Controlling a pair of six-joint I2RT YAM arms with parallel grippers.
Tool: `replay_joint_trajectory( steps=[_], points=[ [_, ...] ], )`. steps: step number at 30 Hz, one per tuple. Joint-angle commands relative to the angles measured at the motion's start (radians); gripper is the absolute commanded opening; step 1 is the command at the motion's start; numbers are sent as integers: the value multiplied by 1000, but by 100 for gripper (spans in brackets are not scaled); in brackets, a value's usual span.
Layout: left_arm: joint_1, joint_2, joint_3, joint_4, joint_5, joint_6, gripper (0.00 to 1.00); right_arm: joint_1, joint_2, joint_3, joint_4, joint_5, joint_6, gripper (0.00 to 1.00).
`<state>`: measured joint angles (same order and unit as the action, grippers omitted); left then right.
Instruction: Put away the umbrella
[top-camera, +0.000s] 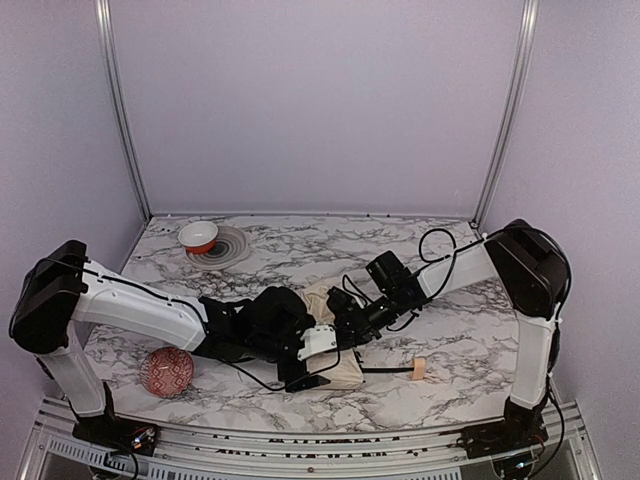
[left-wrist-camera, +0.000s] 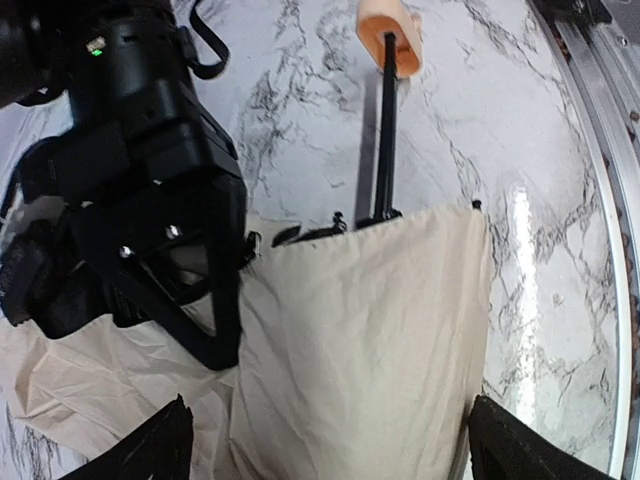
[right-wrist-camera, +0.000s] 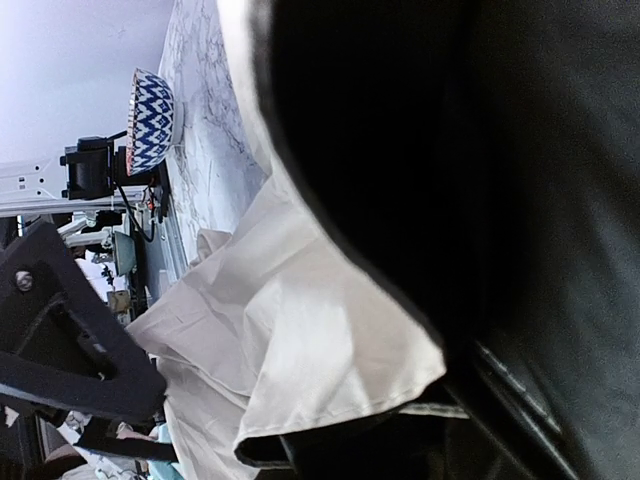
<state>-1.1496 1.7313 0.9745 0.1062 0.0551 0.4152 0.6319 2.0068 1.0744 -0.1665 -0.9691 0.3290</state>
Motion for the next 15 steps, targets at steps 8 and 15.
replay_joint_trajectory(
  steps=[8, 15],
  points=[
    [1, 119, 74, -171, 121, 94, 99, -14, 37, -4, -61, 173, 1, 4],
    [3, 190, 69, -211, 111, 73, 91, -25, -8, 45, -79, 210, 30, 12]
  ],
)
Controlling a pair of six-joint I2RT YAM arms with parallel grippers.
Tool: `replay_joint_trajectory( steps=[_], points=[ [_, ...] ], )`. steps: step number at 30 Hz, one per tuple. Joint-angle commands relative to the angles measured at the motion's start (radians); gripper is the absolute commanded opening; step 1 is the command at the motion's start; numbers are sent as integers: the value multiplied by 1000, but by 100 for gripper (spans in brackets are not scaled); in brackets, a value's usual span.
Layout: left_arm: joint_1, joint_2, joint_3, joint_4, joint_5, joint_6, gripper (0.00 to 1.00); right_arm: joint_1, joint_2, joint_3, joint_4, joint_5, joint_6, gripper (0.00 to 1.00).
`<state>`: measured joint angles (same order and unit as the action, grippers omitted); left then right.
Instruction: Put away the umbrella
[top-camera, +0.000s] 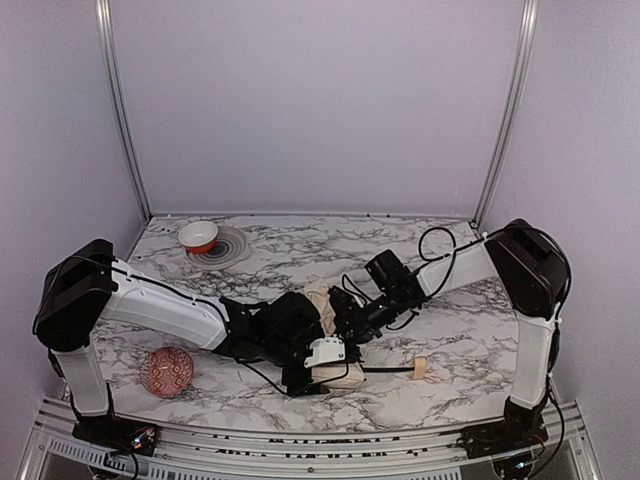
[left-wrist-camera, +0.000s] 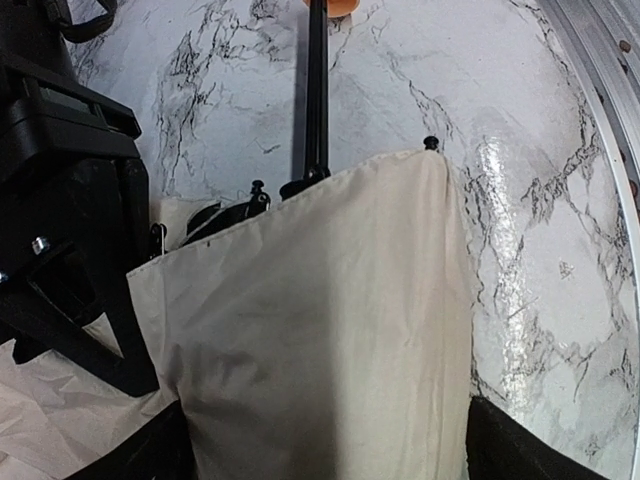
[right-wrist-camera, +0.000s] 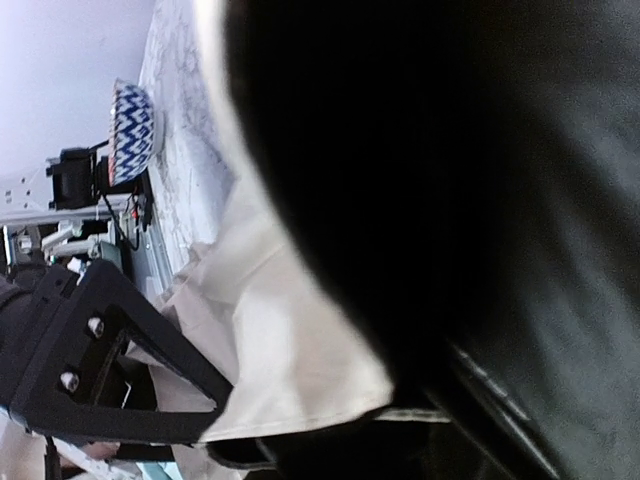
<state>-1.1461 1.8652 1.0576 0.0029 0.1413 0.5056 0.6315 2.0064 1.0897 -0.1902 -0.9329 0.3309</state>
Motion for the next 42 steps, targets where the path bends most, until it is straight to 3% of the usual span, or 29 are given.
replay_joint_trajectory(
  steps=[1, 7, 14, 21, 27, 29, 31, 34, 35, 42],
  points=[
    [0, 65, -17, -110, 33, -22, 89, -30, -27, 32, -56, 199, 38, 15],
    [0, 95, -22, -132, 105, -67, 73, -97, -142, 6, -112, 377, 34, 17],
    [0, 119, -10, -136, 141, -91, 71, -198, -245, 13, -201, 456, -36, 21],
    [0, 136, 6, -141, 133, -101, 72, -44, -266, 174, -145, 397, -134, 37],
    [0, 145, 11, -142, 136, -120, 72, 21, -188, 205, -49, 358, -38, 51],
    [0, 145, 10, -144, 136, -122, 73, 27, -155, 222, -58, 358, -28, 51],
    [0, 143, 9, -145, 136, -122, 73, 33, -134, 234, -59, 348, -22, 48],
    [0, 143, 10, -148, 142, -122, 73, 34, -122, 246, -65, 351, -16, 8],
    [0, 145, 10, -150, 146, -122, 73, 30, -125, 250, -74, 373, -18, 0],
    [0, 157, 13, -178, 207, -133, 73, -109, -178, 151, -4, 439, 77, 0]
  ],
)
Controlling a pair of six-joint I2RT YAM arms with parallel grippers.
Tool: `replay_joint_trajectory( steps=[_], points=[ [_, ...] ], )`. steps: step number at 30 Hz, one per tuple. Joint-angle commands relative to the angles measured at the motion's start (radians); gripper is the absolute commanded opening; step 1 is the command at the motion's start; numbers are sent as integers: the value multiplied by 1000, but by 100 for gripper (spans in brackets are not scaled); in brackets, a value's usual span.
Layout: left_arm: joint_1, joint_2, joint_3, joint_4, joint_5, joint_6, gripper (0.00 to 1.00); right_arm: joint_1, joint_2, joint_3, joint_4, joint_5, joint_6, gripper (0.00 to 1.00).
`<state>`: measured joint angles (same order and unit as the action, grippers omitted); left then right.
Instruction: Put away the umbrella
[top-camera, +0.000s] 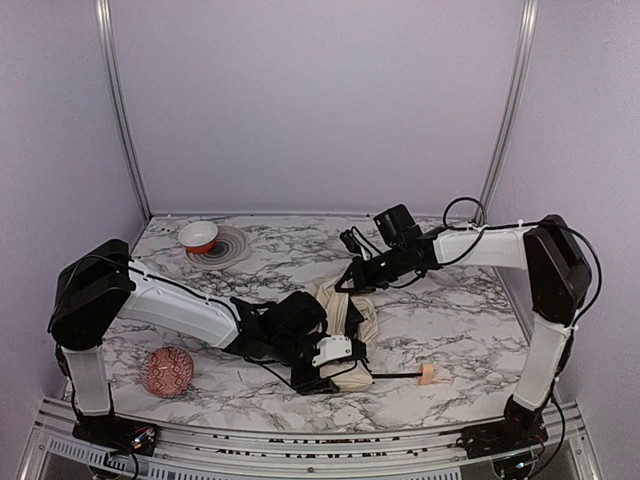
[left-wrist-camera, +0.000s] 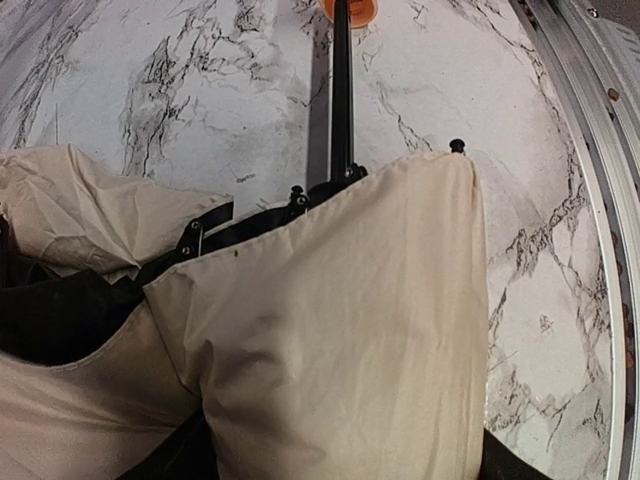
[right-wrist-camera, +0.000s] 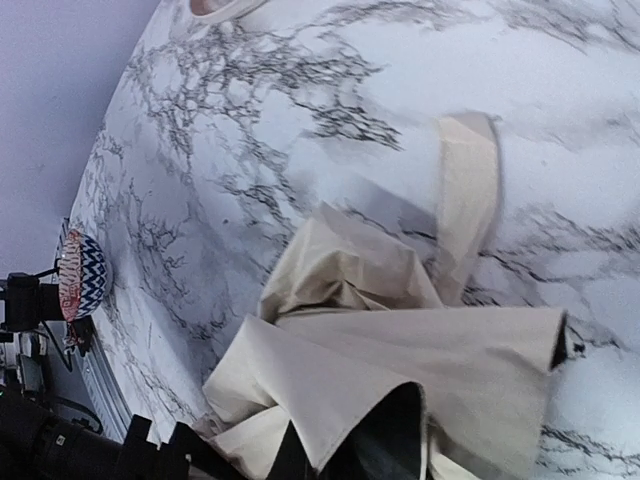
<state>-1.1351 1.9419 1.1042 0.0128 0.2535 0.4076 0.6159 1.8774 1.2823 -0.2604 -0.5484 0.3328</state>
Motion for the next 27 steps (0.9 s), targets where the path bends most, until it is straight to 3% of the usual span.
replay_joint_trajectory(
  steps=[1, 10, 15, 20, 27],
  points=[
    [-12, 81, -34, -191, 102, -38, 73, -104, -54, -55, 70, 74, 85, 0],
    [-12, 93, -30, -199, 143, -49, 73, -117, 51, -70, 108, 123, 84, 0],
    [-15, 91, -30, -208, 144, -50, 73, -125, 194, 39, 17, 169, 17, 0],
    [-15, 89, -33, -209, 151, -58, 73, -126, 233, 120, -58, 150, -39, 0],
    [-14, 101, -19, -209, 188, -84, 73, -135, 93, 233, -255, 133, -178, 31]
  ],
)
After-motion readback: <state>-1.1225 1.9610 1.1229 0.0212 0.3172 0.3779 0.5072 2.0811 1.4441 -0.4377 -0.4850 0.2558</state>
